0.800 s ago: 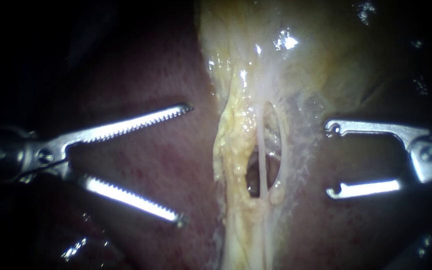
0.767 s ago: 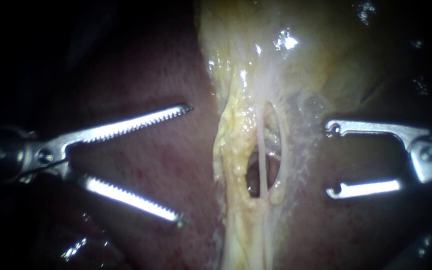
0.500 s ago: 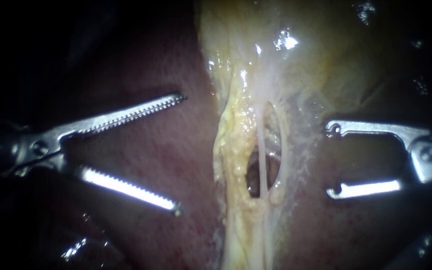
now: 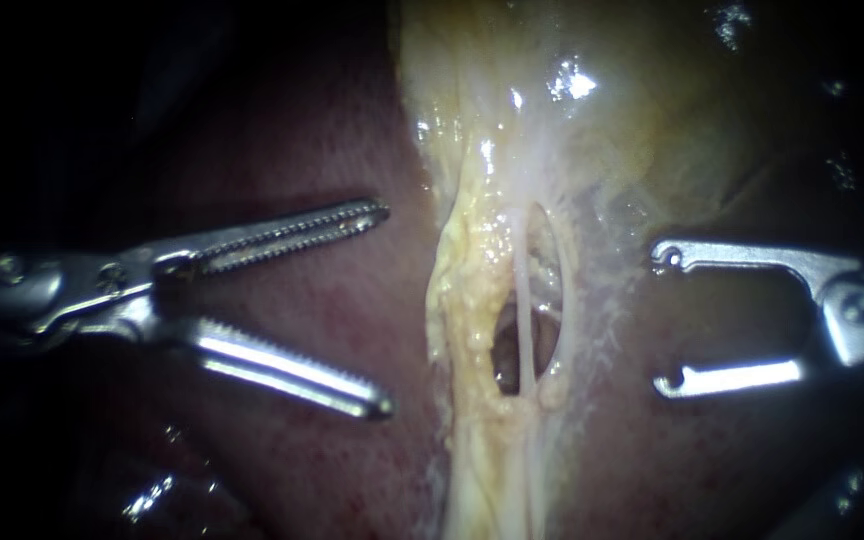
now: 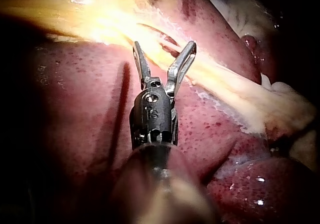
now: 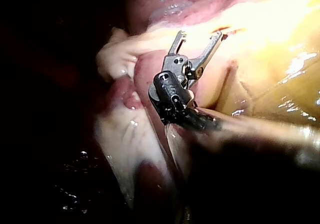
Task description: Grabbing gallbladder
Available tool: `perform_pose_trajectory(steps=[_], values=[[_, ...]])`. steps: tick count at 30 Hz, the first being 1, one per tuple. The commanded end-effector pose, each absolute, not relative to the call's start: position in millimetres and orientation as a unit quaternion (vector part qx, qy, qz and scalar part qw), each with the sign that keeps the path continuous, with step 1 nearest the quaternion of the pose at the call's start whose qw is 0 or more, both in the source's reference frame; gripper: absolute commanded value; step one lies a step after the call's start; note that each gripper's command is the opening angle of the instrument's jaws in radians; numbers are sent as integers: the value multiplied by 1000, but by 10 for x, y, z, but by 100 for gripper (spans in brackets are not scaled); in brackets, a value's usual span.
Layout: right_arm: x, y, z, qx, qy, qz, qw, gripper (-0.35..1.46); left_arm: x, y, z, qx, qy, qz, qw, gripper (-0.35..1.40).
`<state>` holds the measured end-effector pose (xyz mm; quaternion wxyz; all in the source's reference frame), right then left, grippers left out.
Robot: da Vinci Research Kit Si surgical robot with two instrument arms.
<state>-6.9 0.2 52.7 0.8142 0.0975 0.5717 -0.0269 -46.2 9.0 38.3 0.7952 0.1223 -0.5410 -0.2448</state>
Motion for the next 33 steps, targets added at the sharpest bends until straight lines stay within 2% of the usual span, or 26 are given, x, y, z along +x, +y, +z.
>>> perform_pose_trajectory(steps=[1,5,11,22,30,33], values=[[-69,2,528,98,572,-27,814,60,-464,91,386,127,-537,-251,795,64],[-69,2,528,99,571,-24,814,60,-474,95,396,138,-525,-267,796,56],[-70,2,528,99,571,-25,814,60,-484,103,405,143,-519,-279,795,53],[-70,2,527,99,571,-25,814,60,-482,110,425,156,-504,-296,797,42],[-71,2,527,101,571,-22,814,60,-477,113,440,161,-494,-304,798,24],[-71,2,527,101,571,-22,814,60,-476,114,442,162,-494,-307,797,12]])
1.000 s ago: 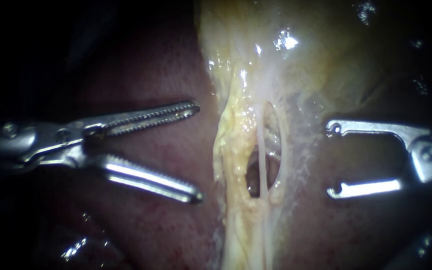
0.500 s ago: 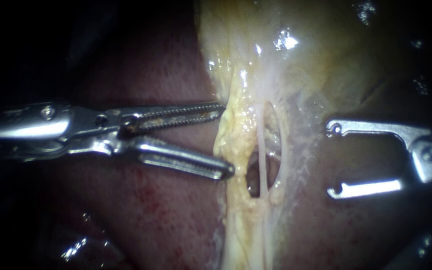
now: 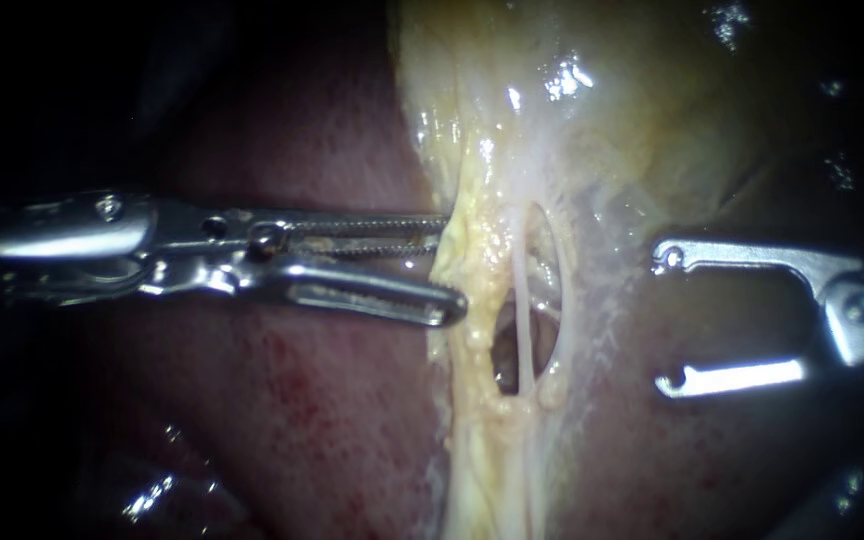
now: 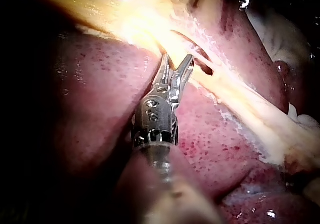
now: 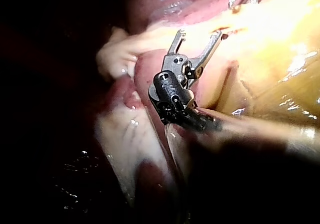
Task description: Grabbing gallbladder
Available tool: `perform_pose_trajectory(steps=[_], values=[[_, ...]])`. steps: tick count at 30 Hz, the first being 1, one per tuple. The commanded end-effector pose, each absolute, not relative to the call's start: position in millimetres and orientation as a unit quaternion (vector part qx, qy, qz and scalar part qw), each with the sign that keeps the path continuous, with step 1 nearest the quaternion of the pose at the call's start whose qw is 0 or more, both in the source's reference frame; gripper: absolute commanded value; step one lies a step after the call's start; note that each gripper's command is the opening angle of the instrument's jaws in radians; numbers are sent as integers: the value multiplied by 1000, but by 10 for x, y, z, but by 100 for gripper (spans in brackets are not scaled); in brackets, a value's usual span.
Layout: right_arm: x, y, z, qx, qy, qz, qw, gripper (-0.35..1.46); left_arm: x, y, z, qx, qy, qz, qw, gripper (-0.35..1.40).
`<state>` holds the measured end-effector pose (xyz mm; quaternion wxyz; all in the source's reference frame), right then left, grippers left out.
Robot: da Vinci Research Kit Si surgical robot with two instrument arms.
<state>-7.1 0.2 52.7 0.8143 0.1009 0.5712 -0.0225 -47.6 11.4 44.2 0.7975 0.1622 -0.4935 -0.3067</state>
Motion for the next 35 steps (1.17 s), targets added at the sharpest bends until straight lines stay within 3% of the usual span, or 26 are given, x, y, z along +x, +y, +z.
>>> perform_pose_trajectory(steps=[1,3,9,35], values=[[-71,2,527,101,571,-22,814,60,-476,114,443,162,-492,-307,798,7],[-71,2,527,101,571,-22,814,60,-476,115,444,164,-492,-309,797,2],[-71,1,527,101,571,-23,814,60,-476,115,444,167,-488,-317,796,-35],[-72,1,527,101,571,-23,814,60,-473,114,443,167,-488,-316,796,-35]])
